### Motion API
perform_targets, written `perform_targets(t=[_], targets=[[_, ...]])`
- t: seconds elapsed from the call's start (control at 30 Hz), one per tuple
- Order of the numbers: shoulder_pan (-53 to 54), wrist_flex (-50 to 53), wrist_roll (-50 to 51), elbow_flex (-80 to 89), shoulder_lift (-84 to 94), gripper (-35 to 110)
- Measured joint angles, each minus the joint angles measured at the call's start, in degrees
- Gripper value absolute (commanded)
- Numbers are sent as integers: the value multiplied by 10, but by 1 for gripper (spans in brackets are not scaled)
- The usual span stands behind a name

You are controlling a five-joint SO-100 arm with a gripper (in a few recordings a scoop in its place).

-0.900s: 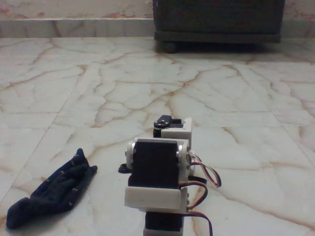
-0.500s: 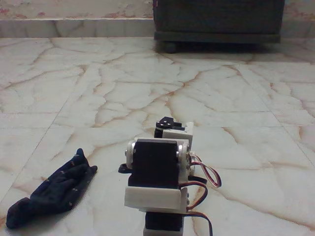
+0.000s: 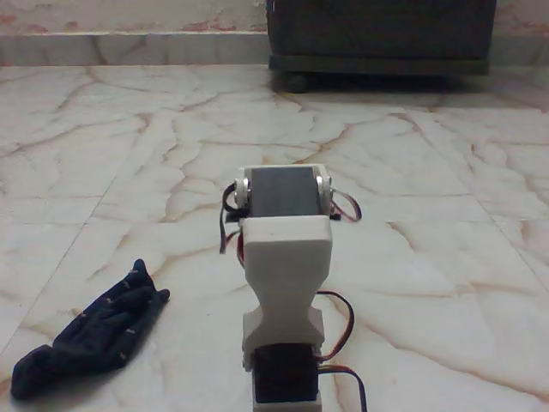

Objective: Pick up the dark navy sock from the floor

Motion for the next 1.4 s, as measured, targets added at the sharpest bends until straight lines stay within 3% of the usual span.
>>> perform_targets(t=[0.2,0.33,0.47,0.67,1.4], targets=[[-81,192,98,-91,-50,3],[-121,241,157,-139,-101,6],[-160,254,242,-197,-176,9],[-211,277,278,-315,-288,10],[-285,285,325,-621,-627,11]])
